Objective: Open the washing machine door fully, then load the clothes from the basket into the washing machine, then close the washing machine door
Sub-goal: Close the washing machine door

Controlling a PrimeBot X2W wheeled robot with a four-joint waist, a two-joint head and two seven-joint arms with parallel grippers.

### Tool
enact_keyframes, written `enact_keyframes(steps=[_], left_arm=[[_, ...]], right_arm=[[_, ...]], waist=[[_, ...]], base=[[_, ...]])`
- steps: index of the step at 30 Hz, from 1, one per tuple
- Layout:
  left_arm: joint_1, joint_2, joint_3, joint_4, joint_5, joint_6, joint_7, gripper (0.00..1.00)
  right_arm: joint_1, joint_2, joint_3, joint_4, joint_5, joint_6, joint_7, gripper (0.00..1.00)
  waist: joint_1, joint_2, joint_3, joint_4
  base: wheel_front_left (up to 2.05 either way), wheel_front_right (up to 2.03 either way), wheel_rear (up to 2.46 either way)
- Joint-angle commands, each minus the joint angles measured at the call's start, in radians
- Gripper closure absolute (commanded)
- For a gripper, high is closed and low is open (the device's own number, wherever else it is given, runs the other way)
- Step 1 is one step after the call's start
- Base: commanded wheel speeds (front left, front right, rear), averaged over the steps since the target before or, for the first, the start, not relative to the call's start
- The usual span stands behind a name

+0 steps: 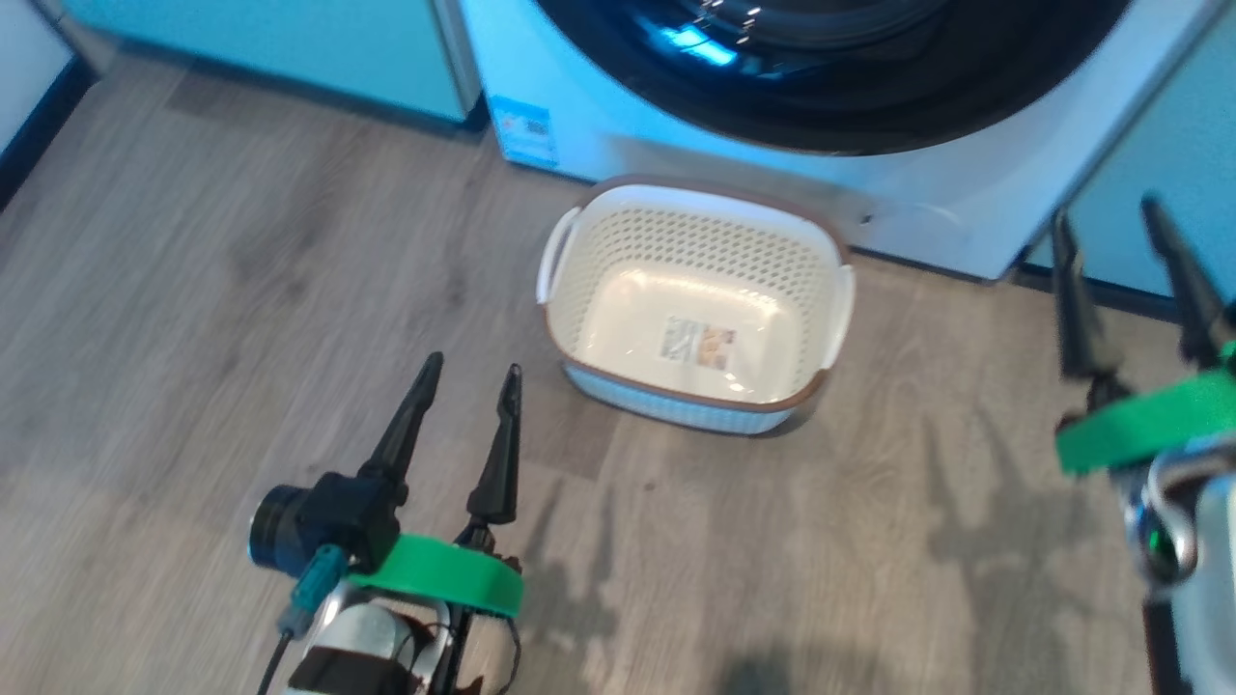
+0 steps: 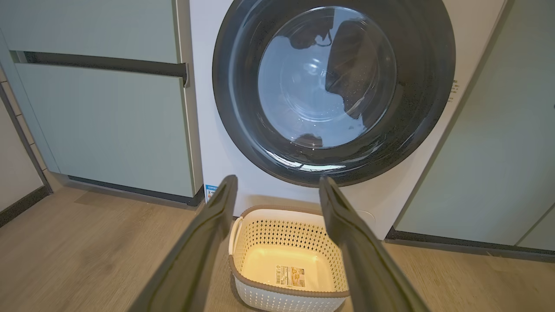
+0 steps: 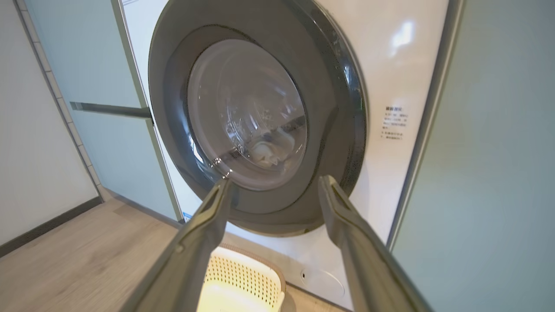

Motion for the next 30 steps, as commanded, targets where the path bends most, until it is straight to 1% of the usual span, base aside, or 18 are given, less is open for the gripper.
enact_keyframes(steps=[1,4,8,16,25,30], left_arm=[[-0.001,0.021,0.036,-0.029,-0.002,-0.001,-0.011,0.0],[0.011,0.029,0.043,-0.028,-0.007,0.005,-0.007,0.0],[0.032,0.04,0.055,-0.031,-0.013,0.018,0.0,0.0],[0.075,0.057,0.068,-0.043,-0.029,0.034,0.023,0.0],[0.122,0.064,0.069,-0.07,-0.038,0.056,0.047,0.0],[0.142,0.068,0.067,-0.079,-0.041,0.065,0.056,0.0]], right_arm=[[-0.005,0.008,0.018,-0.043,0.01,0.004,-0.009,0.0],[0.068,0.008,0.018,-0.076,0.048,0.004,-0.019,0.0],[0.153,0.009,0.021,-0.123,0.069,0.004,-0.025,0.0],[0.318,0.009,0.008,-0.21,0.12,0.004,-0.018,0.0],[0.411,0.009,0.001,-0.298,0.123,0.004,0.012,0.0],[0.441,0.009,0.009,-0.318,0.129,0.004,0.027,0.0]], waist=[[0.0001,0.0,-0.022,-0.026],[0.0001,0.0,-0.038,-0.055],[0.0001,0.0,-0.062,-0.097],[0.0001,0.0,-0.112,-0.155],[0.0001,0.0,-0.16,-0.201],[0.0001,0.0,-0.18,-0.214]], base=[[0.0,0.0,0.0],[0.0,0.0,0.0],[0.0,0.0,0.0],[0.0,0.0,0.0],[0.0,0.0,0.0],[0.0,0.0,0.0]])
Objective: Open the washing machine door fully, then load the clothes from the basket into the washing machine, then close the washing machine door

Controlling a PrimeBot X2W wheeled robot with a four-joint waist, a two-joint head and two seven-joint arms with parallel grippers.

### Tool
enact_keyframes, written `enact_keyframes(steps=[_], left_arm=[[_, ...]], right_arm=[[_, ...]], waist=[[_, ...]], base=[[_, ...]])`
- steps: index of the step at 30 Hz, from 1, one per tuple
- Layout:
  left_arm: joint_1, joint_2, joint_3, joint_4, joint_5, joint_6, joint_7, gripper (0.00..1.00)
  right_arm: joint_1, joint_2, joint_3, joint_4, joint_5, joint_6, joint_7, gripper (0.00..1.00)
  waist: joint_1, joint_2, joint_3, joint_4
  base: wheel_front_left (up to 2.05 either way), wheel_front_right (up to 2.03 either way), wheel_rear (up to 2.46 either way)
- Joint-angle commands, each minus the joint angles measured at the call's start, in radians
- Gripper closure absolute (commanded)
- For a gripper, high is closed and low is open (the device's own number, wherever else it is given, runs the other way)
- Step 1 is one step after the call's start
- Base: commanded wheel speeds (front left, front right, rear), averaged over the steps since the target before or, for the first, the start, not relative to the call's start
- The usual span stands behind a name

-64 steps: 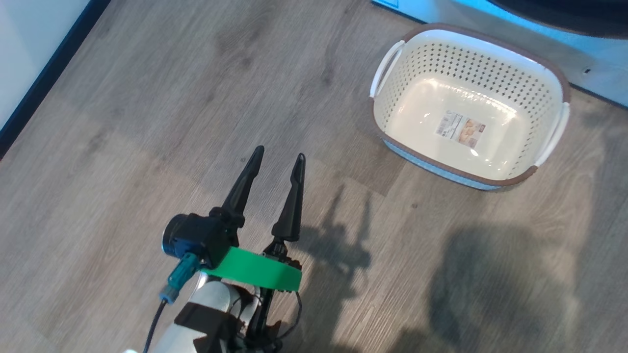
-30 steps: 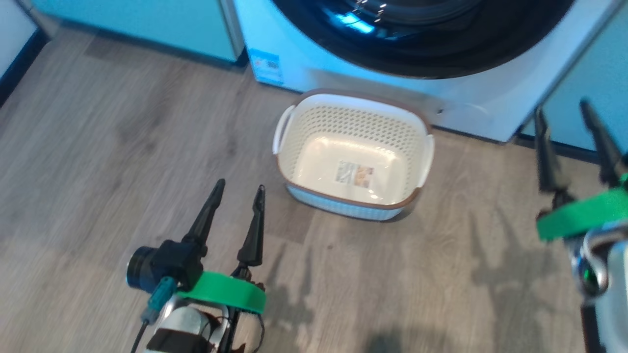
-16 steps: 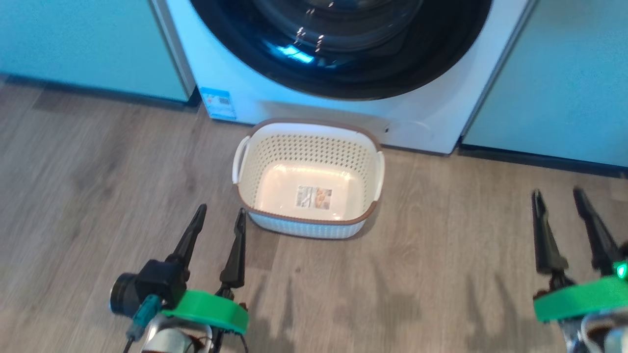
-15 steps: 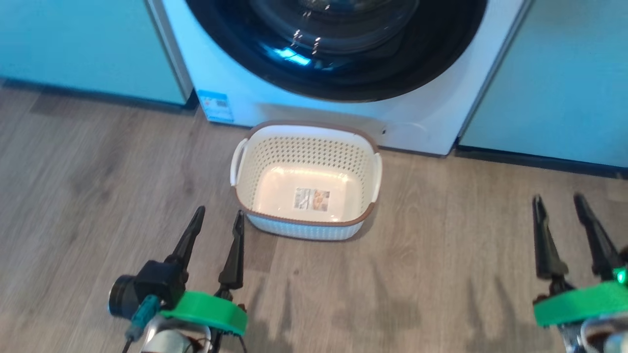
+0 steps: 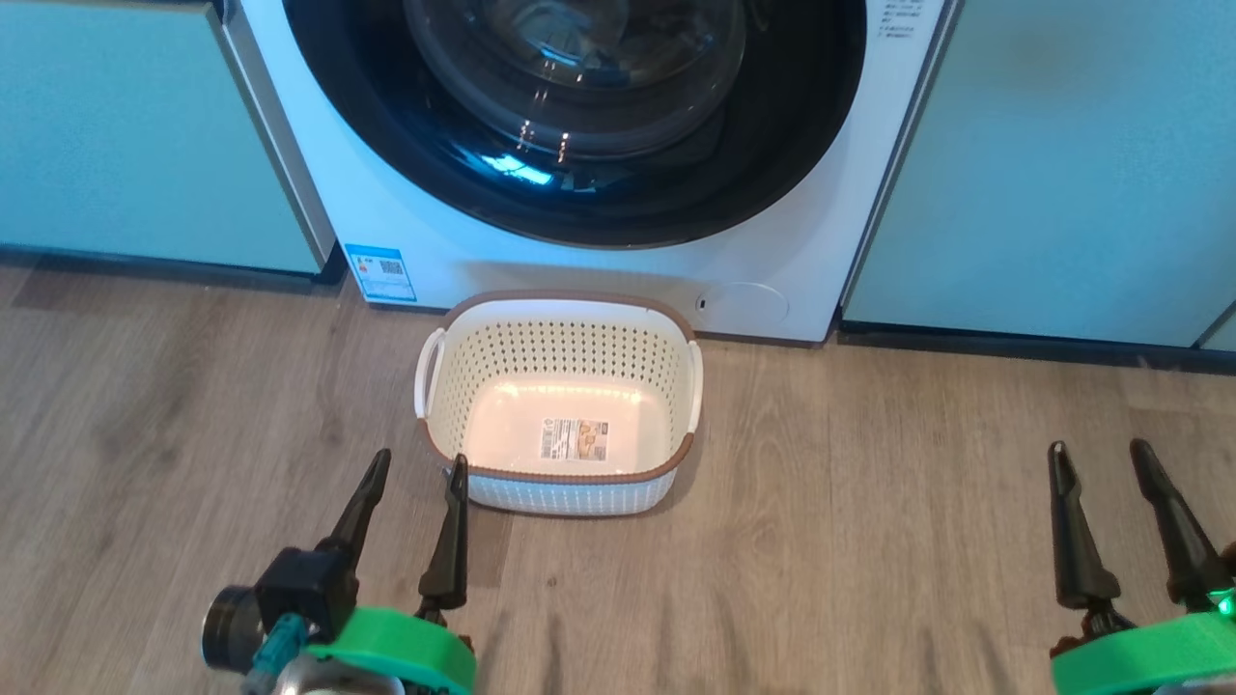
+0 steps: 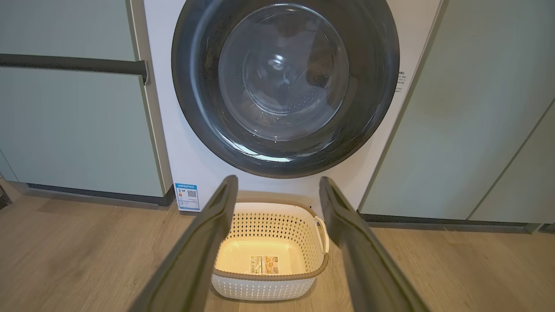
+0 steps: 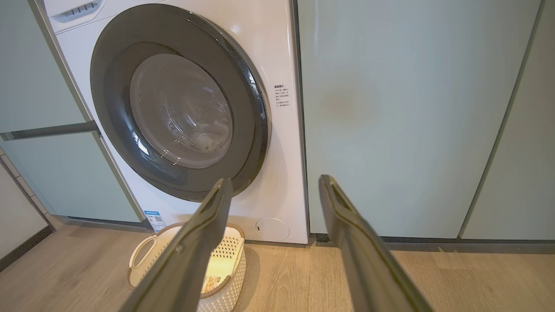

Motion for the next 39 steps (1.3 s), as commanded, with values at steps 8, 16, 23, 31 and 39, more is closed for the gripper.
enact_keyframes(steps=[8,16,23,31,39], left_arm=[[-0.009,0.02,0.026,-0.053,-0.006,0.013,0.009,0.0],[-0.007,0.025,0.019,-0.058,-0.009,0.018,0.012,0.0],[-0.012,0.029,0.015,-0.055,-0.013,0.022,0.01,0.0],[-0.018,0.029,0.006,-0.052,-0.015,0.027,0.006,0.0],[0.023,0.001,-0.035,0.023,-0.024,0.02,0.018,1.0]], right_arm=[[-0.007,-0.004,0.024,-0.045,0.016,0.004,0.011,0.0],[-0.004,-0.004,0.027,-0.043,0.021,0.004,0.012,0.0],[-0.009,-0.004,0.029,-0.04,0.02,0.004,0.016,0.0],[-0.013,-0.004,0.032,-0.036,0.023,0.004,0.015,0.0],[0.018,0.007,0.02,0.04,0.034,0.0,0.013,1.0]], waist=[[0.0001,0.0,-0.016,-0.007],[0.0001,0.0,-0.013,-0.006],[0.0001,0.0,-0.006,-0.003],[0.0001,0.0,0.003,0.001],[0.0002,0.0,0.011,0.002]], base=[[0.0,0.0,0.0],[0.0,0.0,0.0],[0.0,0.0,0.0],[0.0,0.0,0.0],[0.0,0.0,0.0]])
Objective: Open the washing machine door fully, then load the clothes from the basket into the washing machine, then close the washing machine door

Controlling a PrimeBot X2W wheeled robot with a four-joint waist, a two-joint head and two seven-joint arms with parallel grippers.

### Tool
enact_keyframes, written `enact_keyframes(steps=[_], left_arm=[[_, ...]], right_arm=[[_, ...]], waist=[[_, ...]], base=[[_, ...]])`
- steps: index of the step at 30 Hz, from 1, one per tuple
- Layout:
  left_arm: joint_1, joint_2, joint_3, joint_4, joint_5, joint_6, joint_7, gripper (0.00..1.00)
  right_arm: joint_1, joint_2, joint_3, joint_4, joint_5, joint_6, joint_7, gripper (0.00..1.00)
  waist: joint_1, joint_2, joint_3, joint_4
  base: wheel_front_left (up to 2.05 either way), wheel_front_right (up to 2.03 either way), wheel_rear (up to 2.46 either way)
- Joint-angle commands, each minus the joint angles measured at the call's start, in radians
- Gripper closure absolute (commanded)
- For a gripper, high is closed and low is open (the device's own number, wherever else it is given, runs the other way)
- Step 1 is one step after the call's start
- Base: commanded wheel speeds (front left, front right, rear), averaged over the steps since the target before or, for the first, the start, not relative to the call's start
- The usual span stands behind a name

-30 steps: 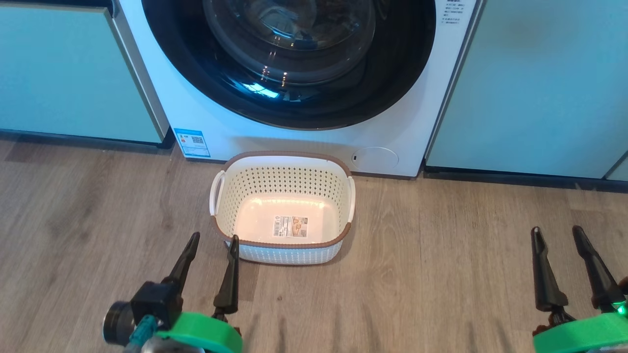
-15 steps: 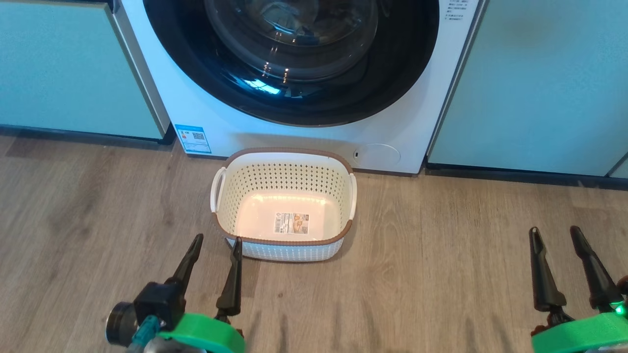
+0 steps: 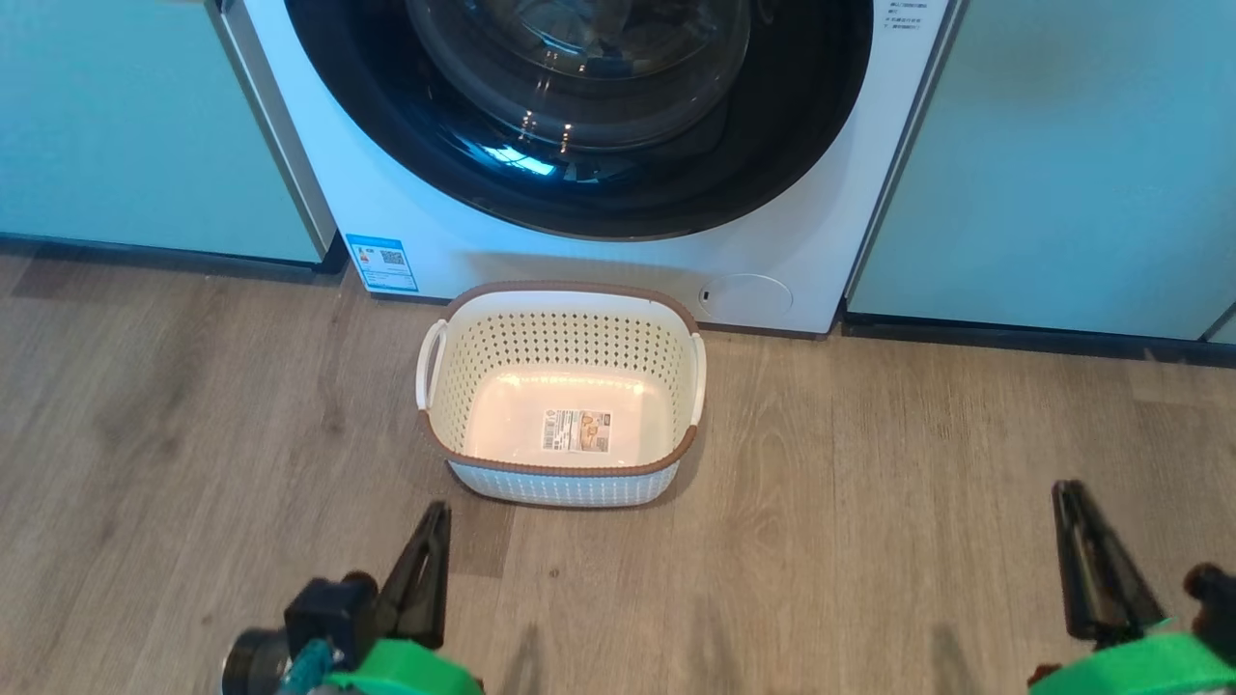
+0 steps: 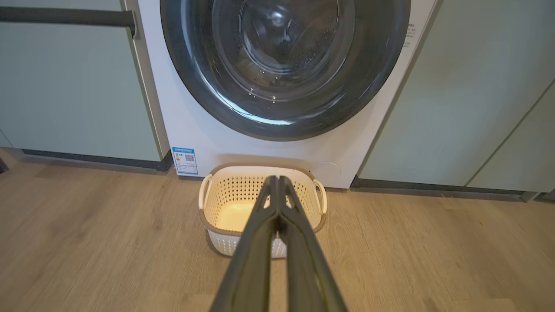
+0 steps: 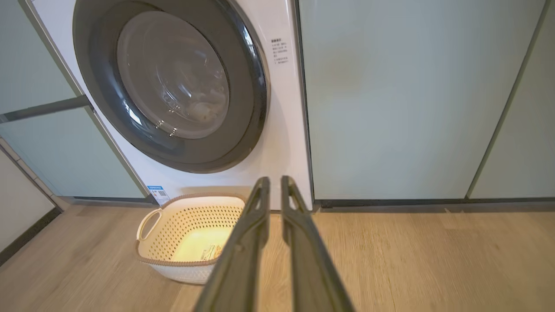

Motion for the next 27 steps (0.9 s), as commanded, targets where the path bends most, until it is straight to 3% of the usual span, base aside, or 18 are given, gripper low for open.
enact_keyframes(steps=[1,27], left_arm=[[-0.005,0.001,0.006,-0.016,-0.027,-0.001,0.003,1.0],[-0.036,-0.003,0.067,0.025,-0.31,-0.019,0.048,1.0]], right_arm=[[-0.003,-0.003,0.001,-0.017,0.028,0.0,0.001,1.0],[-0.048,-0.023,0.004,0.042,0.329,0.001,0.032,1.0]], waist=[[0.0,0.0,-0.001,0.0],[0.0,0.0,-0.014,0.001]], base=[[0.0,0.0,0.0],[0.0,0.0,0.0]])
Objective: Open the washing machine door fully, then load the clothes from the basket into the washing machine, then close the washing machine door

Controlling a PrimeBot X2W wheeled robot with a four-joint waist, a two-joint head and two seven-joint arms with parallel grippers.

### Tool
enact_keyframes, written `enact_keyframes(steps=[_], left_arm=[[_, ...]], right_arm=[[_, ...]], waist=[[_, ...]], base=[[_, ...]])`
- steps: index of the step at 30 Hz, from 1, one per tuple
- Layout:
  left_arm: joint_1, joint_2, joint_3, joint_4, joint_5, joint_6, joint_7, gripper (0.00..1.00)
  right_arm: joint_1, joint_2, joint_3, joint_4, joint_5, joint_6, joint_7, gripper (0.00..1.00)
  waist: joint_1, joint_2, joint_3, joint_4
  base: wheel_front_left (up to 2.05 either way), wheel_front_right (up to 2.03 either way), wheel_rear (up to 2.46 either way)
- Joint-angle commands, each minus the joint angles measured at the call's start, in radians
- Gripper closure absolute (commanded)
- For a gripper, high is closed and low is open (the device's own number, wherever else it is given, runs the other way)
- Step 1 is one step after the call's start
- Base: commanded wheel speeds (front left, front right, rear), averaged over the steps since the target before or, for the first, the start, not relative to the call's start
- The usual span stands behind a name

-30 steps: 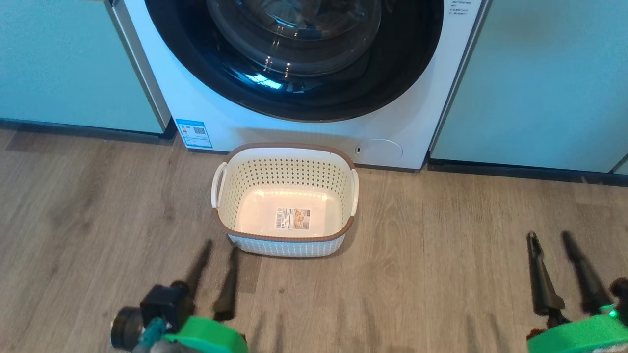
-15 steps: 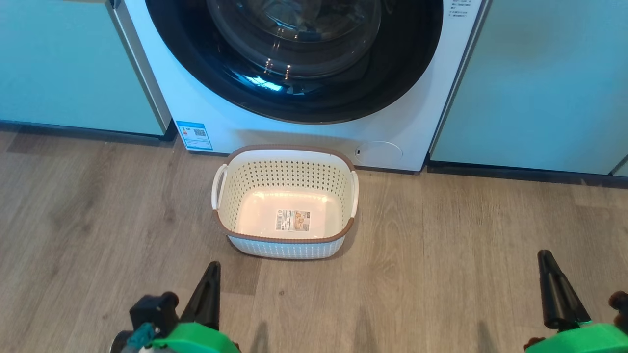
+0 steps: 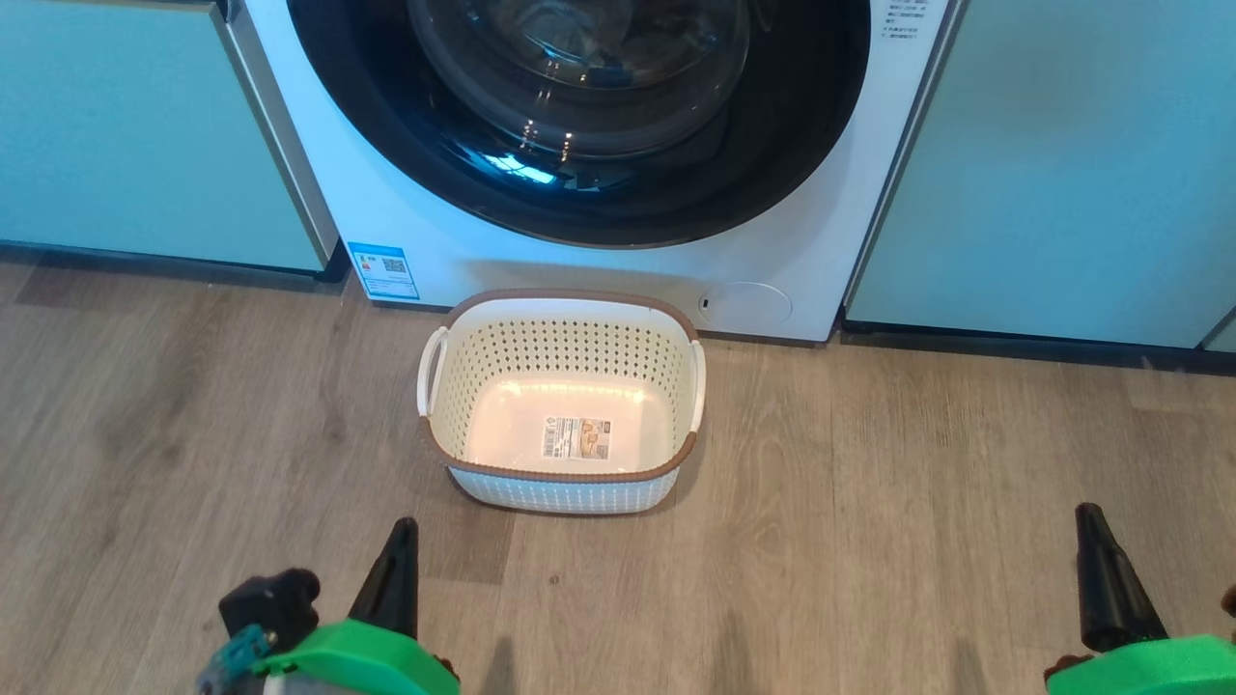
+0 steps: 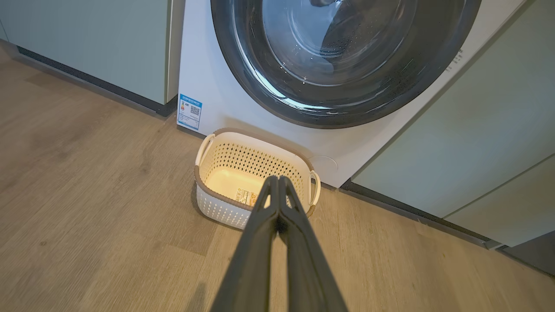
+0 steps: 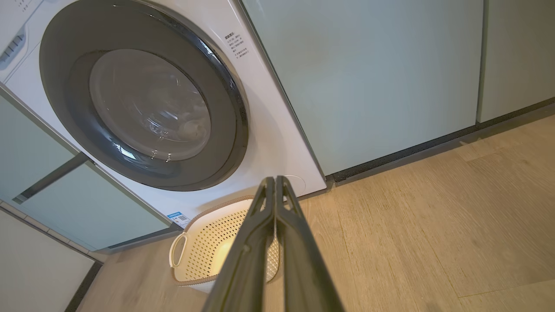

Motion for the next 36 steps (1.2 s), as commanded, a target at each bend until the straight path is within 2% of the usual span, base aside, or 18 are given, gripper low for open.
enact_keyframes(steps=[1,36], left_arm=[[-0.045,0.003,0.026,-0.022,-0.027,-0.002,0.006,1.0],[-0.082,-0.013,0.12,0.022,-0.398,-0.026,0.076,1.0]], right_arm=[[-0.056,-0.024,0.001,-0.026,0.029,0.001,0.005,1.0],[-0.112,-0.037,-0.01,0.05,0.42,0.002,0.059,1.0]], waist=[[0.0,0.0,-0.001,0.0],[0.0,0.0,-0.017,0.001]], base=[[0.0,0.0,0.0],[0.0,0.0,0.0]])
